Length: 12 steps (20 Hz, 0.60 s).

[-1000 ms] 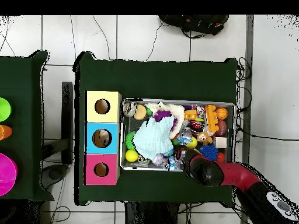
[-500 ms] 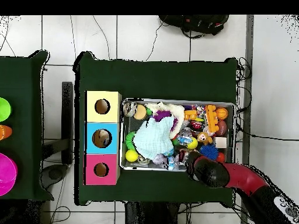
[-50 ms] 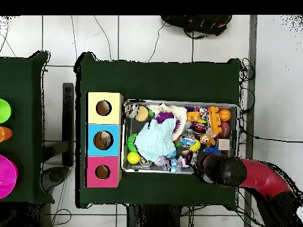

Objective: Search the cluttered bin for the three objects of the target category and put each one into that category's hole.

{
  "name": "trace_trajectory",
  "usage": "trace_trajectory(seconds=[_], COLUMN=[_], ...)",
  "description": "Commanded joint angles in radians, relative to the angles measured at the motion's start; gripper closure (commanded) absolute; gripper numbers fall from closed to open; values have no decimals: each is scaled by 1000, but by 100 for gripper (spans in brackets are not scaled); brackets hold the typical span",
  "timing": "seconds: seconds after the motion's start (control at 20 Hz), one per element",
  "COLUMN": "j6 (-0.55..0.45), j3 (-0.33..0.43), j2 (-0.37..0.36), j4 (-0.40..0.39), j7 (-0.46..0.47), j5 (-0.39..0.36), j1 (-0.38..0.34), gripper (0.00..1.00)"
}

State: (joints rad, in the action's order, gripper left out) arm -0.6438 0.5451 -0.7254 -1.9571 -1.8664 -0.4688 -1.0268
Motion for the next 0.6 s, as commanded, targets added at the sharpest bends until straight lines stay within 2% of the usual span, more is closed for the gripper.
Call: trace_trajectory(seconds=[0.05, 0.5, 0.6], j6=[-3, 72, 56], j3=[57, 9, 8], j2=[7, 131, 153], j4=[39, 151, 179], j7=[47, -8, 4], j5=[14, -3, 3], j1=[40, 104, 106], gripper=[0, 0, 0])
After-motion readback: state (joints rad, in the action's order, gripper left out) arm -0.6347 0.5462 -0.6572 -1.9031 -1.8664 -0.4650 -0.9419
